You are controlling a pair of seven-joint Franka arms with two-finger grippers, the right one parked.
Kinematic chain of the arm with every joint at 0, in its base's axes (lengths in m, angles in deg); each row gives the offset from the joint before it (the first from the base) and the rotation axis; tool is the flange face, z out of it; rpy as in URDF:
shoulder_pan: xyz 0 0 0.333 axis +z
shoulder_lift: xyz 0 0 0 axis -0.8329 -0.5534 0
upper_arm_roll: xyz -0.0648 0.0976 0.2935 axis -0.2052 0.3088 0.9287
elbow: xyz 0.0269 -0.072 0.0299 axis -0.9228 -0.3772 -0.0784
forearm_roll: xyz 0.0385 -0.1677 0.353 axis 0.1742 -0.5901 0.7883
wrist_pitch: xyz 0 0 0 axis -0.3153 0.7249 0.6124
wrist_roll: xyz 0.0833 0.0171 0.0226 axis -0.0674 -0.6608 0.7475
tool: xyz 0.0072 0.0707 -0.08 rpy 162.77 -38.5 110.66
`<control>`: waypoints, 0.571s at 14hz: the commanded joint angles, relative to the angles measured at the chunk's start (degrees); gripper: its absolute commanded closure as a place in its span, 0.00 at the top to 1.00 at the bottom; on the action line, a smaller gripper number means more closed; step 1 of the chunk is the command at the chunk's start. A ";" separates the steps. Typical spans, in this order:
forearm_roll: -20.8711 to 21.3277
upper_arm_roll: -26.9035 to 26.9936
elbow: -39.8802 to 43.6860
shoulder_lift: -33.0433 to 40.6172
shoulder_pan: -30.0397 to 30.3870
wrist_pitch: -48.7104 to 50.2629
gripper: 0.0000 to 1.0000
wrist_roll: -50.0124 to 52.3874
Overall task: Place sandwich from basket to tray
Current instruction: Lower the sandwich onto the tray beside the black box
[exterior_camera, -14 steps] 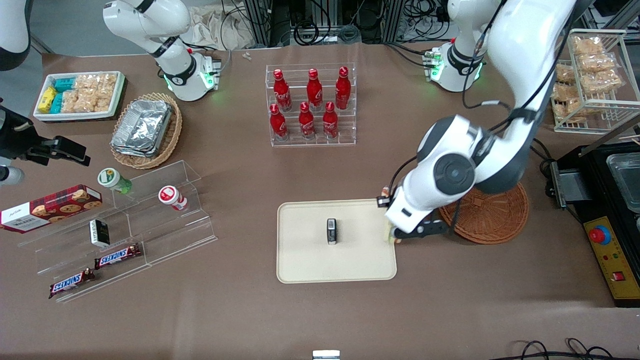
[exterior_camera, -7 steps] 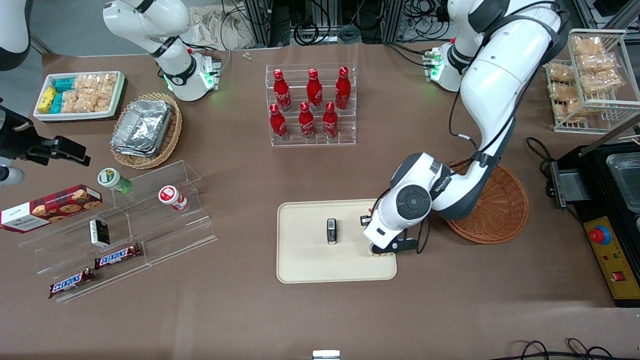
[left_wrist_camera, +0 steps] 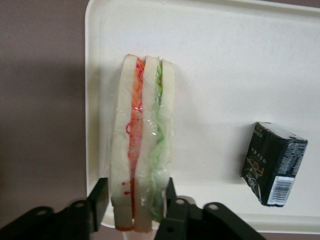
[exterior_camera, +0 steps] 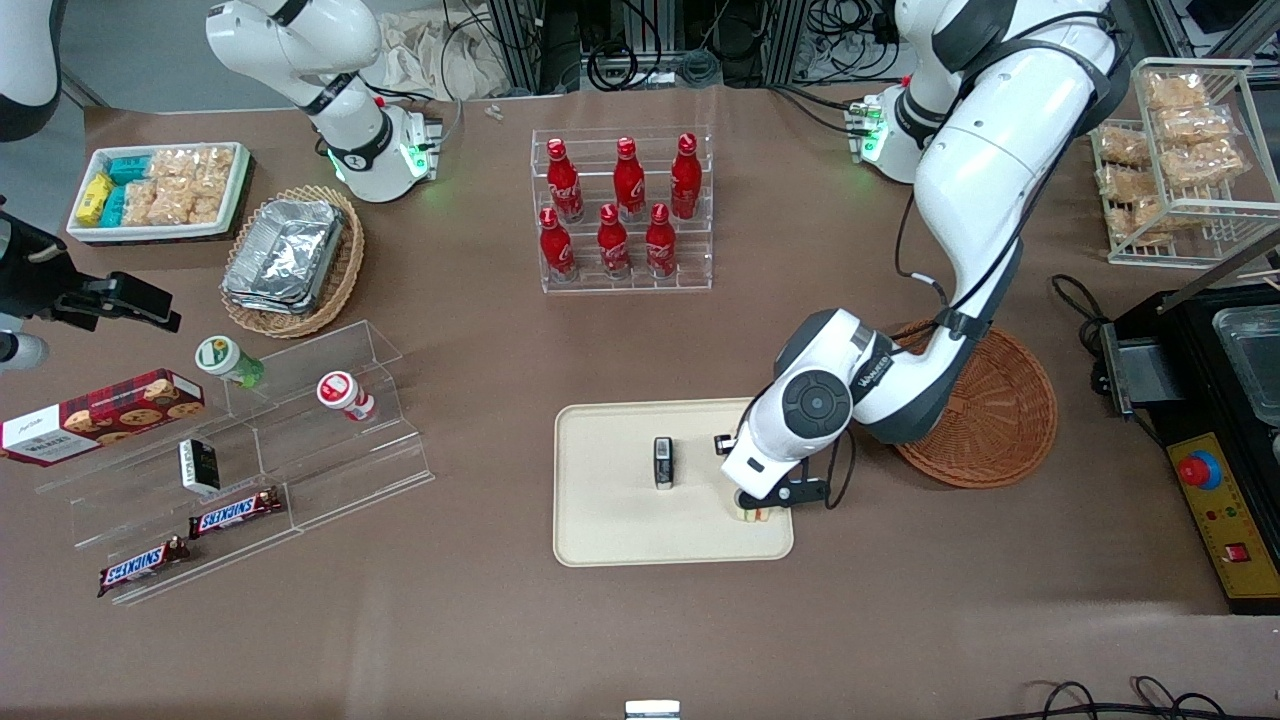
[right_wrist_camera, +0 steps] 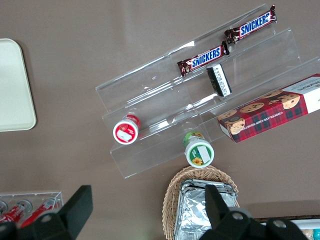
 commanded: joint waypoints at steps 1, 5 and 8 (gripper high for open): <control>4.12 0.23 1.90 -1.45 -0.86 -0.51 1.00 2.86; 4.22 0.14 1.99 -0.84 -0.86 -0.42 1.00 3.57; 4.13 0.14 1.81 4.15 -0.25 3.07 1.00 4.19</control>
